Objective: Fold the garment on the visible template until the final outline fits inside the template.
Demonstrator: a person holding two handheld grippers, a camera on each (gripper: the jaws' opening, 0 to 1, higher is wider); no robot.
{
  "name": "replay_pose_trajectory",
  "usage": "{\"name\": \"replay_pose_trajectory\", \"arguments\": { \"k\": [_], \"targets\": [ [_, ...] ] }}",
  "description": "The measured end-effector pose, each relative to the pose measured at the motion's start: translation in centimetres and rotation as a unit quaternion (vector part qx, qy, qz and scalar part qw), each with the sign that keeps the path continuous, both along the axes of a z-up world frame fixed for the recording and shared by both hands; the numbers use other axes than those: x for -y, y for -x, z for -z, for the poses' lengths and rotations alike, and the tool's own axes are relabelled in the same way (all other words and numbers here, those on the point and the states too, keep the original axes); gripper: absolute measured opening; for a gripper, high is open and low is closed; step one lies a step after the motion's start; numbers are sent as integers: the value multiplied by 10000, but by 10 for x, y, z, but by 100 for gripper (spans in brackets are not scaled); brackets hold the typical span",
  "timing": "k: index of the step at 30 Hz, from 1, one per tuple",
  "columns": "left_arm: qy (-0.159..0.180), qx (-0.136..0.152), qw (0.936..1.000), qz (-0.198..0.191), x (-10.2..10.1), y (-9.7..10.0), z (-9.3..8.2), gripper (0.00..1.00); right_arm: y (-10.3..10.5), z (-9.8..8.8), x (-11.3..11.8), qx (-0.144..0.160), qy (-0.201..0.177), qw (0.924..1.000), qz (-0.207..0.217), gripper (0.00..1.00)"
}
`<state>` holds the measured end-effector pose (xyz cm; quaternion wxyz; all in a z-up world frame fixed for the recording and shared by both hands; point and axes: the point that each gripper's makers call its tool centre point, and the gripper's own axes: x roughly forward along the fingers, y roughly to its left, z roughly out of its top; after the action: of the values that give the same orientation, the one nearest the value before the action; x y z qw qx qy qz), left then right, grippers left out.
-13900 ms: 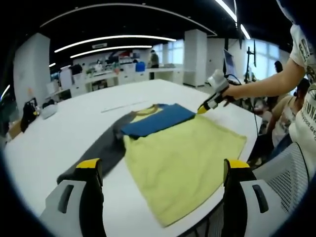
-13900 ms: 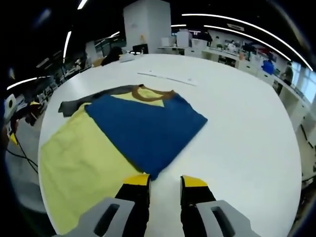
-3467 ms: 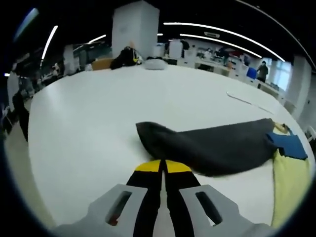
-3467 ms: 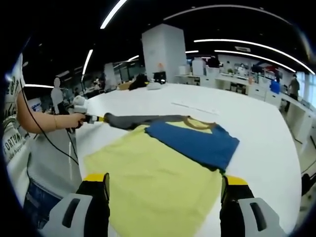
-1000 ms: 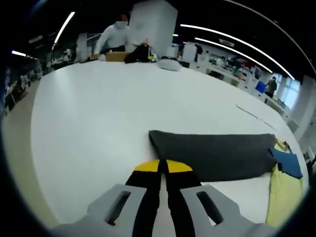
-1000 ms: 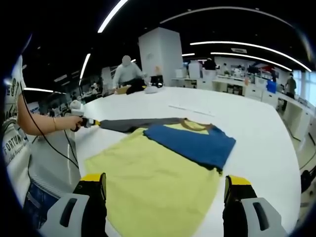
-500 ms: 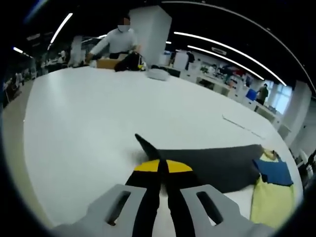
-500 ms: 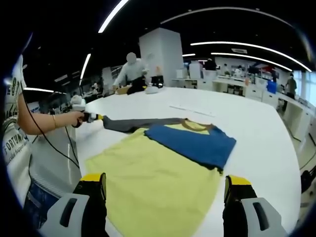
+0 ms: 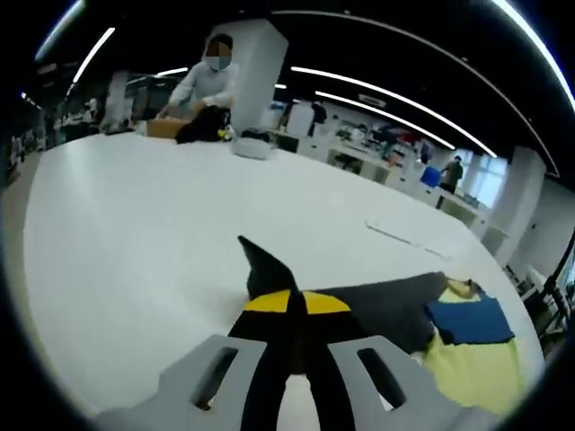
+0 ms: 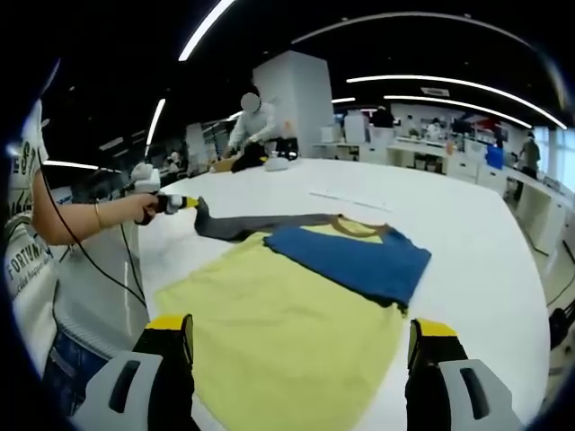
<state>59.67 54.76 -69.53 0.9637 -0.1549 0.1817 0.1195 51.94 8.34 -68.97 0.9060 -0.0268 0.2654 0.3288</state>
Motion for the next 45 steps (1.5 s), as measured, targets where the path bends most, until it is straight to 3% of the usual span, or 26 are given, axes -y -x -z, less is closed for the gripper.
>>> {"name": "replay_pose_trajectory", "arguments": {
  "k": [10,24,36,45],
  "targets": [
    [-130,267,9986,436,32,-19,-22,0,1,1,-2,4,-40,10000,-17,99],
    [-184,486,9951,844,72,-45,-38,0,5,1,-1,27,-73,10000,-10,99],
    [31,735,9904,1167,113,-65,-51,0,7,4,0,-17,-82,10000,-7,99],
    [-24,826,9849,1524,147,-72,-60,0,6,5,1,-36,-52,10000,-16,99]
  ]
}}
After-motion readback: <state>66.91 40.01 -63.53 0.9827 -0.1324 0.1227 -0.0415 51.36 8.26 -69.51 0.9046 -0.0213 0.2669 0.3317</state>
